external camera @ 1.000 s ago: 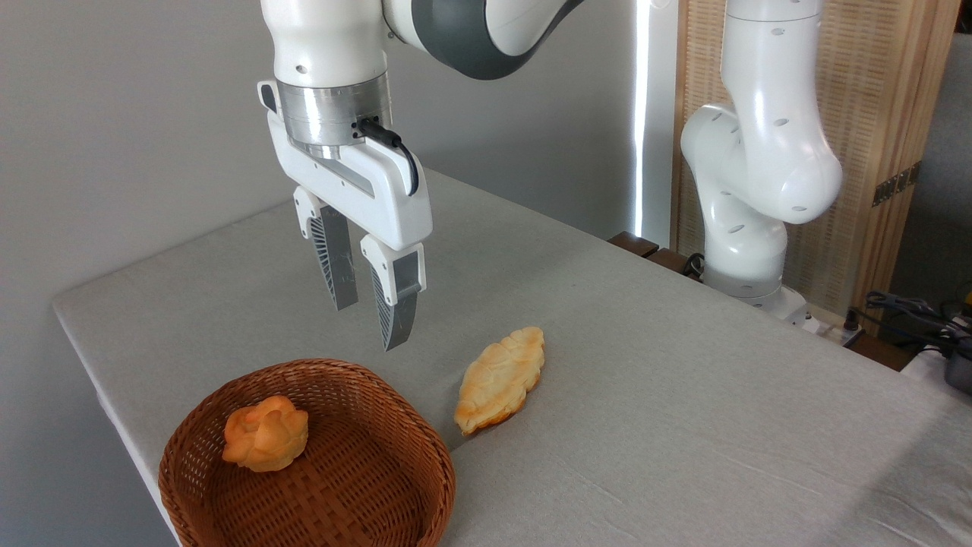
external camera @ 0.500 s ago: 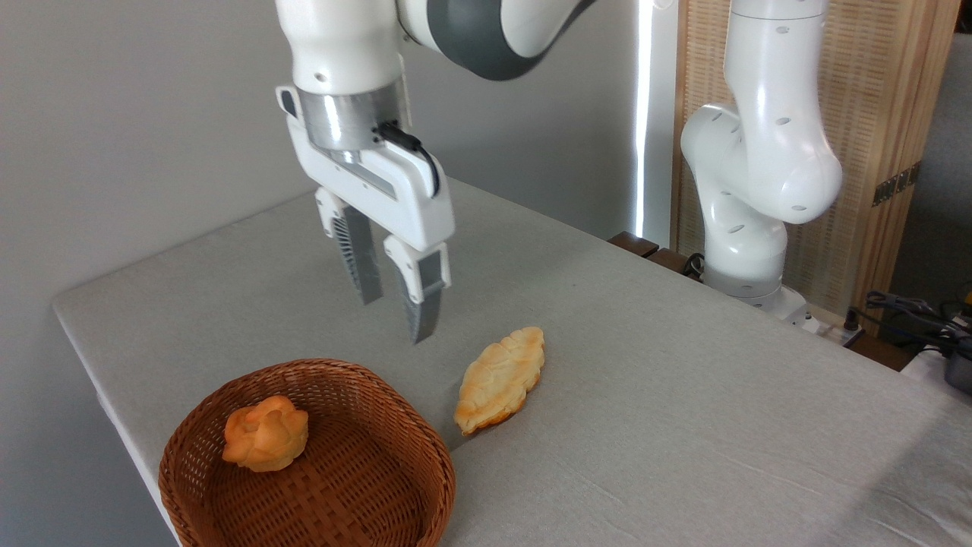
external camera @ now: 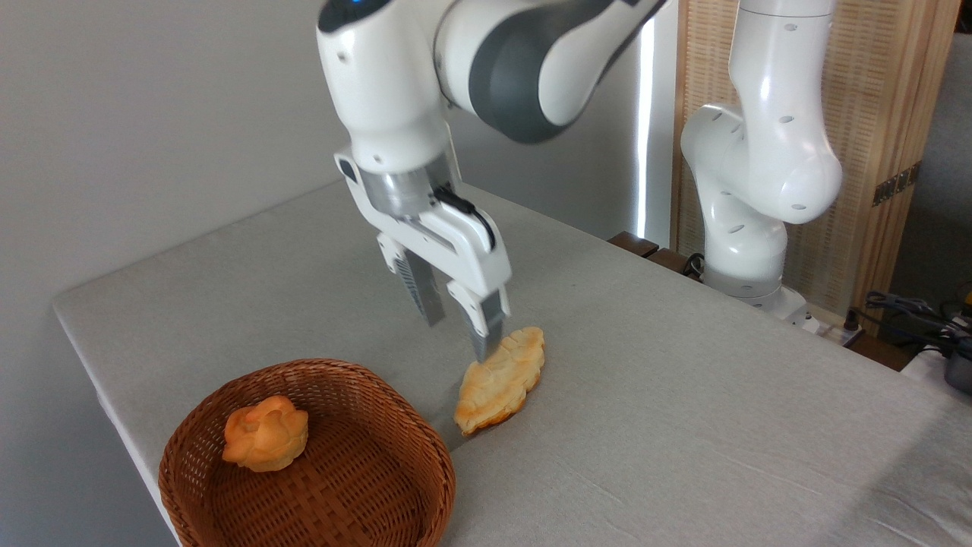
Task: Put bread into the basket
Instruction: 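Move the open gripper down onto the flat oval bread, then close the gripper on the edge of the oval bread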
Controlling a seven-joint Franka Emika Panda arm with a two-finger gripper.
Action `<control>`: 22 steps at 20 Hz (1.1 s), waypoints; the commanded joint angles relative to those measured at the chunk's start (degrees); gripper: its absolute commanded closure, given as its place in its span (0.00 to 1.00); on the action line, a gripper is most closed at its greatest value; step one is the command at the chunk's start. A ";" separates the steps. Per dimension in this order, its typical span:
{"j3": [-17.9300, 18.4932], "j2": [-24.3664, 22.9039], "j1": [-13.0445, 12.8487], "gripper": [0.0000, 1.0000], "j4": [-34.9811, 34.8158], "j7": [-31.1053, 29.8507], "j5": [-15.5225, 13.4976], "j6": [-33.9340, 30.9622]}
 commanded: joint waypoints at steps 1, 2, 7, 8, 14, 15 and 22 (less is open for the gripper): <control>1.85 -2.06 -0.39 0.02 -3.81 -2.75 2.04 0.99; 2.12 -2.06 -0.30 0.02 -4.34 -2.84 2.39 0.99; 3.17 -2.15 -0.39 0.00 -7.41 -2.93 2.48 5.55; 3.17 -1.97 -0.39 0.00 -7.85 -2.93 2.48 6.61; 3.08 -1.18 -0.74 0.00 -7.95 -2.75 2.48 6.97; 3.00 -0.75 -0.83 0.00 -7.95 -2.75 2.48 7.06; 2.47 0.31 -1.01 0.00 -7.95 -2.67 2.57 7.32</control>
